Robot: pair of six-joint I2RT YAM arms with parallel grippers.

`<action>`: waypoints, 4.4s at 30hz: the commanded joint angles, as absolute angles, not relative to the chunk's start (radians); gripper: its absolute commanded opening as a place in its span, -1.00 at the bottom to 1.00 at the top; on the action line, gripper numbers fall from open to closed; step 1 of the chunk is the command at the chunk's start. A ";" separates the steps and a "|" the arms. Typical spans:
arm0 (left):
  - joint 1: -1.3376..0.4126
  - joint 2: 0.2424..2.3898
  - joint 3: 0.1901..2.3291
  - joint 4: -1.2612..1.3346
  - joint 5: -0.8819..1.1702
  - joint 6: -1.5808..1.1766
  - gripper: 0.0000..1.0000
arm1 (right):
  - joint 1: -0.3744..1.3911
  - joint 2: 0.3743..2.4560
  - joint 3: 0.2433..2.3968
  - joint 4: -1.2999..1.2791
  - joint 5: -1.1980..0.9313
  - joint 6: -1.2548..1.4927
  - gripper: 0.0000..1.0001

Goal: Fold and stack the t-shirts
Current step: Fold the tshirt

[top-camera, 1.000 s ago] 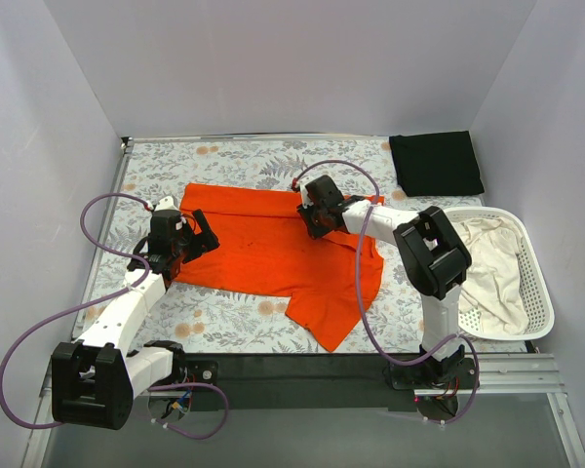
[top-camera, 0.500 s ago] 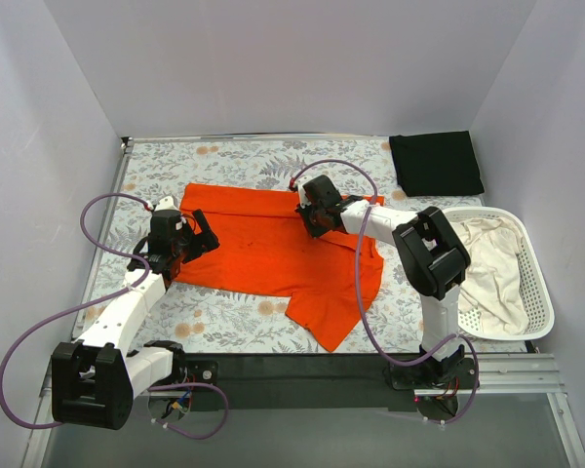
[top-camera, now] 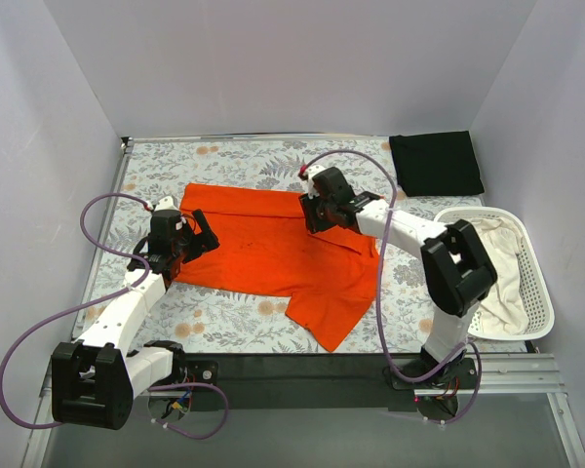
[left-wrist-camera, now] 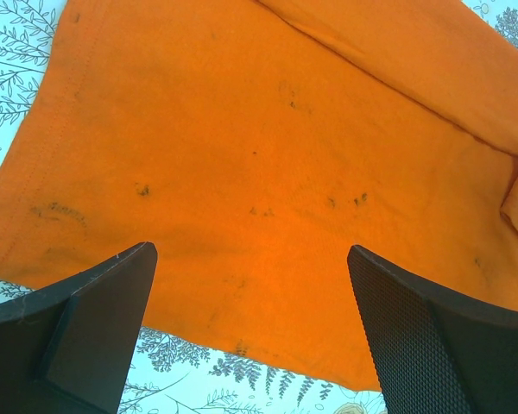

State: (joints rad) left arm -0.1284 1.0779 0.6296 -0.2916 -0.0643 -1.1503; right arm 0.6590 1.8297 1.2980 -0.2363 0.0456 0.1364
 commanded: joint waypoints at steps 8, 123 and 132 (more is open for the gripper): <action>-0.130 1.263 0.831 -0.261 -0.083 -1.209 0.72 | 0.451 1.671 1.172 -0.230 0.008 0.284 -0.24; -0.003 1.482 0.721 -0.327 -0.371 -1.440 -0.88 | 0.259 1.109 0.663 -0.313 -0.067 0.327 -0.27; -0.002 1.434 0.729 -0.345 -0.390 -1.399 -1.00 | 0.258 1.262 0.675 -0.288 -0.061 0.391 -0.25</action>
